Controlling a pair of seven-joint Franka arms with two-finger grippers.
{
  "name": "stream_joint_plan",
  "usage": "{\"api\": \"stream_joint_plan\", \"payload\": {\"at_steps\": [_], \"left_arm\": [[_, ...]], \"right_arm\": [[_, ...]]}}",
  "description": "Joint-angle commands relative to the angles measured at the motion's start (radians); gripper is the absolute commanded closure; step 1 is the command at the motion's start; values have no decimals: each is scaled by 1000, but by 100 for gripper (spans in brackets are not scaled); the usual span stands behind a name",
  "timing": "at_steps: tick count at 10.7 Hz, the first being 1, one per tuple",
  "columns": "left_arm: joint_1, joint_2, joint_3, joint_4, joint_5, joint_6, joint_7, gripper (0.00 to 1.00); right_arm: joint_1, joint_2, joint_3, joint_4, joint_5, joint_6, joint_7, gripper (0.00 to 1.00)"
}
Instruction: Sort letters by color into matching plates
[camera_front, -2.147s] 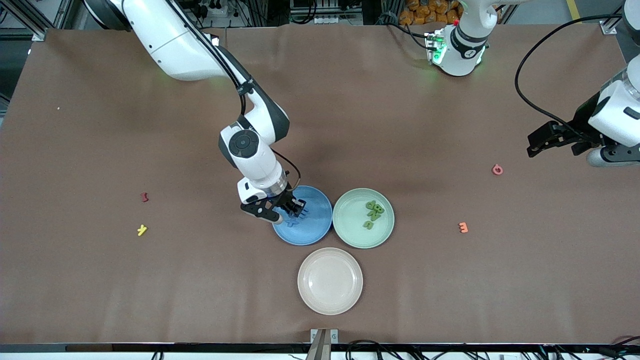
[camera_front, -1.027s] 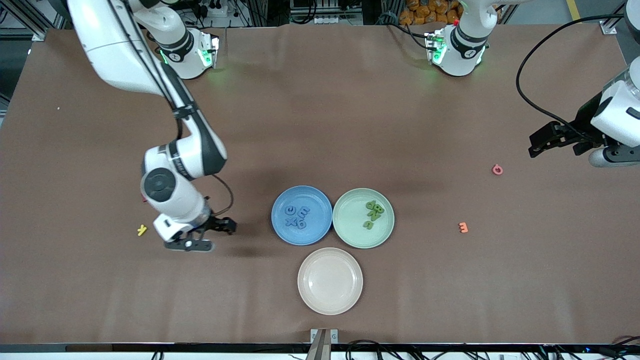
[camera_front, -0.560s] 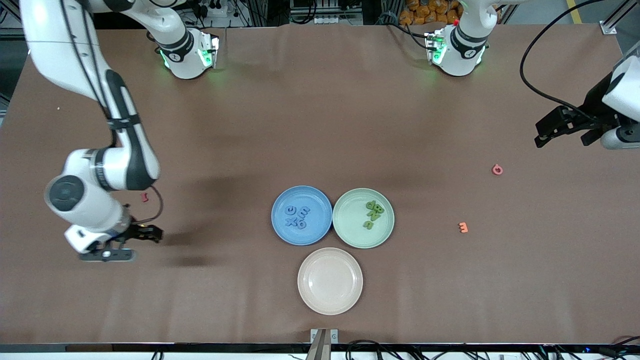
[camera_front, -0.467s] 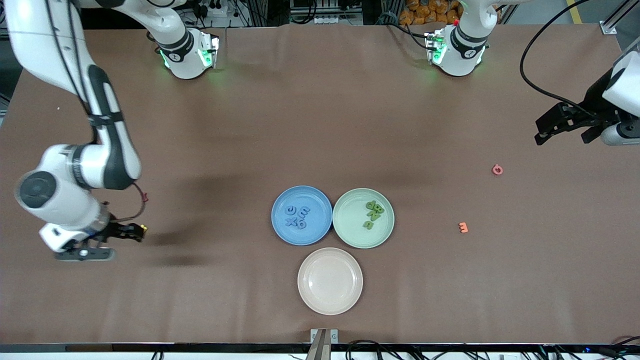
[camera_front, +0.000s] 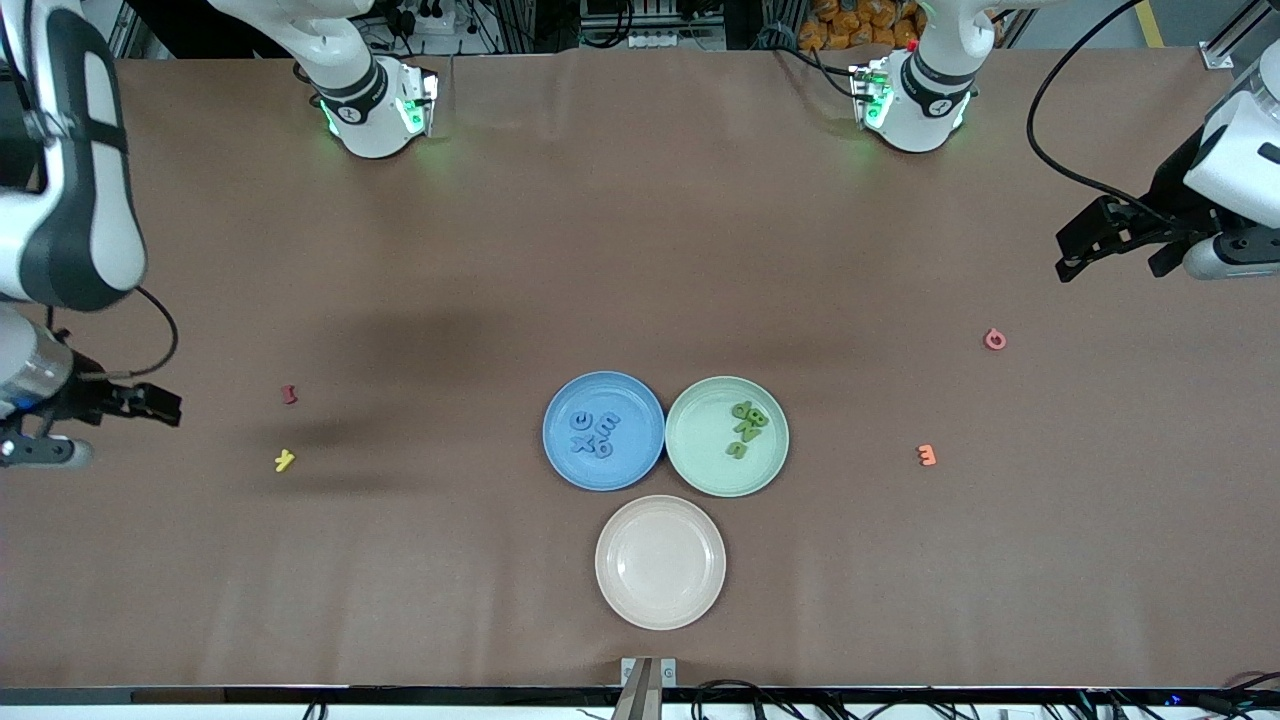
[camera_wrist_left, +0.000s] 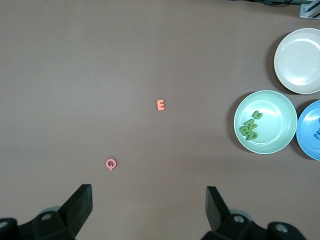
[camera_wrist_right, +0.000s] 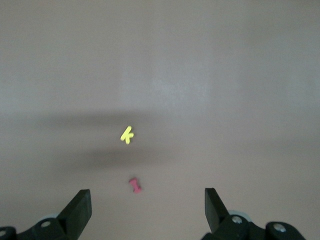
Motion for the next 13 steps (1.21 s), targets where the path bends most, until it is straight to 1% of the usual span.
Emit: {"api": "stream_joint_plan", "payload": {"at_steps": [1,3,4,5,7,9,13], "left_arm": [[3,-19,-6,-22,25,19,-17,0],[-3,-15,-7,-21,37,20,-26,0],[-2,-14,-21,-16,72,26,-33,0],[0,-12,-26,-19,77,33,-21,0],[4,-15,-29,-22,68,58,-34,0],[6,-17,-29,-24,63,69,-31,0],[8,-20,-32,-39,61,47,58,0]], "right_arm": [[2,-146,18,28,-2,-221,19,0],[22,-182,21,132,1,-402,51,0],[34,-197,21,167,11,-449,79,0],[37,-231,21,171,37,-466,117,0],[51,-259,21,168,42,-475,125,0],[51,-263,21,168,42,-469,125,0],[50,-260,18,152,39,-457,131,0]]}}
